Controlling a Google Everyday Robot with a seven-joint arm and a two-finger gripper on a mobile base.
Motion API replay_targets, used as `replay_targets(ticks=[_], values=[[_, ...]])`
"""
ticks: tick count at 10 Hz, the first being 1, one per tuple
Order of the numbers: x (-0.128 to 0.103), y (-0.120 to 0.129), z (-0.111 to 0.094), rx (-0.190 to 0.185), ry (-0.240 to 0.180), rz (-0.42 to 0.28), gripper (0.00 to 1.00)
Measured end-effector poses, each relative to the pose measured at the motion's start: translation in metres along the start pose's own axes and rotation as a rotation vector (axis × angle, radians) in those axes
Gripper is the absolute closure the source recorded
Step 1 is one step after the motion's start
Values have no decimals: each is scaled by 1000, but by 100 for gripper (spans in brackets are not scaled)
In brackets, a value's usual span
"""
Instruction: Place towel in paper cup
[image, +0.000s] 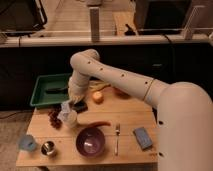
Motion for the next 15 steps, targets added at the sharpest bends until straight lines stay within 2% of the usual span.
replay_targets(ticks=[3,5,6,7,9,11,12,15], values=[[8,6,1,-12,55,14,100],[7,12,8,-21,143,5,100],[6,15,18,-32,179,0,100],[10,19,26,-43,193,3,100],[16,24,41,-59,187,20,100],[17,26,46,-56,169,34,100],[15,28,47,-53,164,36,96],[-5,34,46,-33,169,25,68]])
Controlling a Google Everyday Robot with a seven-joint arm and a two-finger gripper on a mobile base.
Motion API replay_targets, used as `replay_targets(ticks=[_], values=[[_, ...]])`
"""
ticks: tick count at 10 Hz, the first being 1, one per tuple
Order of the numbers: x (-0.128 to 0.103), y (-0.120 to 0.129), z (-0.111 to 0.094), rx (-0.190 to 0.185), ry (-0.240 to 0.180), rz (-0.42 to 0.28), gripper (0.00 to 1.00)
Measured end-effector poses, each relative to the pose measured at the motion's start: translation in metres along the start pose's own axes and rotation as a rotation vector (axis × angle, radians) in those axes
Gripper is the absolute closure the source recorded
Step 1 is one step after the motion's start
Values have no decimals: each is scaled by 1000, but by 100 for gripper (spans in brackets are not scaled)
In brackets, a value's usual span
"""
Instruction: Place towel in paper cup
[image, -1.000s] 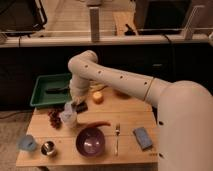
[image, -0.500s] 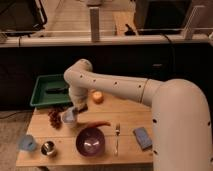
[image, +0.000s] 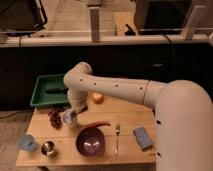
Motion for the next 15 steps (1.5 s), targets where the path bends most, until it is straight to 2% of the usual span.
replay_targets(ticks=[3,5,10,13,15], values=[[-11,3,-1,11,3,-8,37],[-11,0,-1,11,6,5,25],[-12,-16,-1,6,39,16,25],[-19,-19,-11,11,72,-44,25],[-22,-19,-11,11,77,-58,25]])
